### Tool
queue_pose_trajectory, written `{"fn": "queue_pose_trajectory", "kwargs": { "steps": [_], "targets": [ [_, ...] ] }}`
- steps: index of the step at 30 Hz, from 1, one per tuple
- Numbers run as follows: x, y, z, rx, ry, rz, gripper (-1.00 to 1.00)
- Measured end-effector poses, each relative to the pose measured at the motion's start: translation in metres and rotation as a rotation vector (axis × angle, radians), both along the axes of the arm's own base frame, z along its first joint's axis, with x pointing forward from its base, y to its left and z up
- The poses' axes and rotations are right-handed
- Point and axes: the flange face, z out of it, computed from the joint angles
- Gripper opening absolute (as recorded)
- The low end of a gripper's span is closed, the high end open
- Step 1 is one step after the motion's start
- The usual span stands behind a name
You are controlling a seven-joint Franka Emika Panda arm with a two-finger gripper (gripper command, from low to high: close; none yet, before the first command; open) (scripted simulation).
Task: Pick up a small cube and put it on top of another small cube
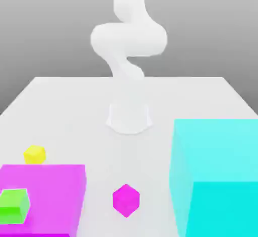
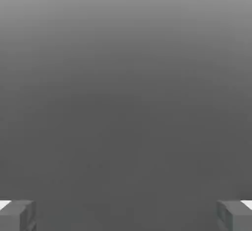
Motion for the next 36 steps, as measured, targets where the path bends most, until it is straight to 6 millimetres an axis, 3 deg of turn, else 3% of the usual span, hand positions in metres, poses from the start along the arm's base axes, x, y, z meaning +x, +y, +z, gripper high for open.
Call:
{"fn": "queue_pose_trajectory", "kwargs": {
  "steps": [5,10,16,22,28,29,36],
  "targets": [
    [0.054,-0.003,-0.108,0.048,0.159,-0.149,0.00],
    [0.078,-0.010,-0.218,0.102,0.308,-0.291,0.00],
    [0.071,-0.016,-0.347,0.178,0.484,-0.458,0.00],
    [0.032,-0.011,-0.457,0.265,0.655,-0.618,0.00],
    [0.026,-0.009,-0.525,0.280,0.678,-0.641,0.00],
    [0.025,-0.009,-0.532,0.279,0.679,-0.641,-1.00],
    [0.025,-0.009,-0.532,0.279,0.677,-0.641,-1.00]
  ]
}}
